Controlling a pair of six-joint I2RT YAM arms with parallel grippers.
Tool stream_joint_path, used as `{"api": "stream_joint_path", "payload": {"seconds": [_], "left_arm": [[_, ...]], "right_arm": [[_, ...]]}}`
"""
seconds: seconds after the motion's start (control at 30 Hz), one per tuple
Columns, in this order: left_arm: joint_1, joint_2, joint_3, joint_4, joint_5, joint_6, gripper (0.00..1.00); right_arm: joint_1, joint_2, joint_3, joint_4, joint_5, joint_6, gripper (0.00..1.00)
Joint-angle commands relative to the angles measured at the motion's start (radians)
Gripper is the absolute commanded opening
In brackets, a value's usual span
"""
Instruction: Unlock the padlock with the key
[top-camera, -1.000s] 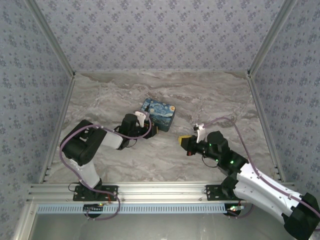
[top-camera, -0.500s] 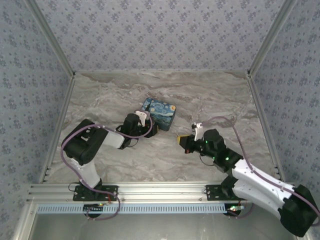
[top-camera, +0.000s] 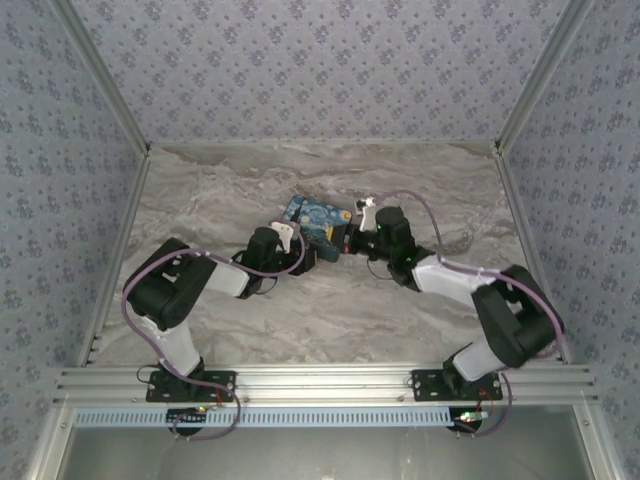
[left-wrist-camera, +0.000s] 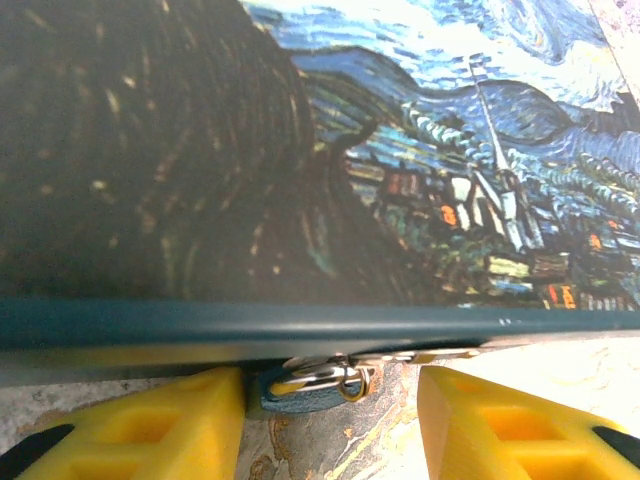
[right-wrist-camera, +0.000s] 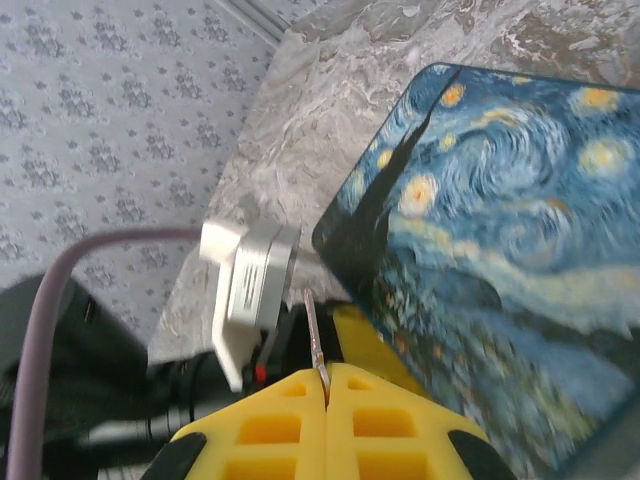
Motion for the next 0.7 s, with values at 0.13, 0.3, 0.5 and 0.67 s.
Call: {"api": "stream_joint_path", "payload": {"seconds": [0.13, 0.3, 0.5, 0.67], "left_arm": [[-0.005, -0.001, 0.016, -0.014, -0.015, -0.006, 0.49], [-0.005, -0.002, 0.016, -0.018, -0.013, -0.008, 0.49], [-0.005, 0.002, 0.019, -0.019, -0.014, -0.011, 0.49], [-0.006, 0.012, 0.024, -0.018, -0.017, -0.016, 0.49]], "right_arm": [[-0.02, 0.179, 0.132, -0.008, -0.013, 0.055, 0.0], [-0.02, 0.249, 0.151, -0.044, -0.013, 0.074, 0.0], [-0.008, 0.272, 0.152, -0.163, 0.013, 0.076, 0.0], [0.016, 0.274, 0.144, -0.24, 0.035, 0.088, 0.0]]}}
